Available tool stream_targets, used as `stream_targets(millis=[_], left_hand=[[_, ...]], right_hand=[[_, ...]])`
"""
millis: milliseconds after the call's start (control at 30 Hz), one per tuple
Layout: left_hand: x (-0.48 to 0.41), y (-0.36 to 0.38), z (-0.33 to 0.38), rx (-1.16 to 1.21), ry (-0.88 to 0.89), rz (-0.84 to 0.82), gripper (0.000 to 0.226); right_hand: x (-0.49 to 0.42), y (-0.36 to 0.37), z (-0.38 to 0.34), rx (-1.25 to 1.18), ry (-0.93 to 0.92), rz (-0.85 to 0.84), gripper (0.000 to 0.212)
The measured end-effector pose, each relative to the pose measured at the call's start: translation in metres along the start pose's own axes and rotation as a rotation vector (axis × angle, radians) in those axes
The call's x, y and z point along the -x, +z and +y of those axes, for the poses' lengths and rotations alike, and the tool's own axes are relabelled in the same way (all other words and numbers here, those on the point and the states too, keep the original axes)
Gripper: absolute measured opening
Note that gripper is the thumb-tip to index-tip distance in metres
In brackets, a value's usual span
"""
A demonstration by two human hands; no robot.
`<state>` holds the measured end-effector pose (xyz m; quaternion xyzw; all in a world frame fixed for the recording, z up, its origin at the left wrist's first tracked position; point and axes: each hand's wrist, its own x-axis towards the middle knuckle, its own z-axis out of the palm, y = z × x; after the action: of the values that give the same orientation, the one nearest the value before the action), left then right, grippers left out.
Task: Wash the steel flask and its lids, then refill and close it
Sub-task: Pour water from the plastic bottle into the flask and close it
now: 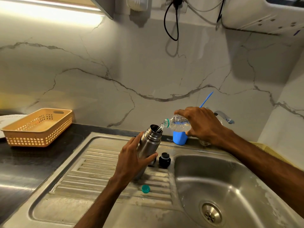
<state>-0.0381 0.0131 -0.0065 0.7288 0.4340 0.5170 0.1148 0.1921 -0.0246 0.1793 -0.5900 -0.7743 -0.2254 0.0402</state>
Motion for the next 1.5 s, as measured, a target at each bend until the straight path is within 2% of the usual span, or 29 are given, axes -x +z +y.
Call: stream_targets(millis=[1500], left_hand=[[0.001, 0.0, 0.002, -0.007, -0.011, -0.011, 0.107]], right_hand=[[-0.001, -0.013, 0.008, 0.047, -0.002, 0.022, 0.079]])
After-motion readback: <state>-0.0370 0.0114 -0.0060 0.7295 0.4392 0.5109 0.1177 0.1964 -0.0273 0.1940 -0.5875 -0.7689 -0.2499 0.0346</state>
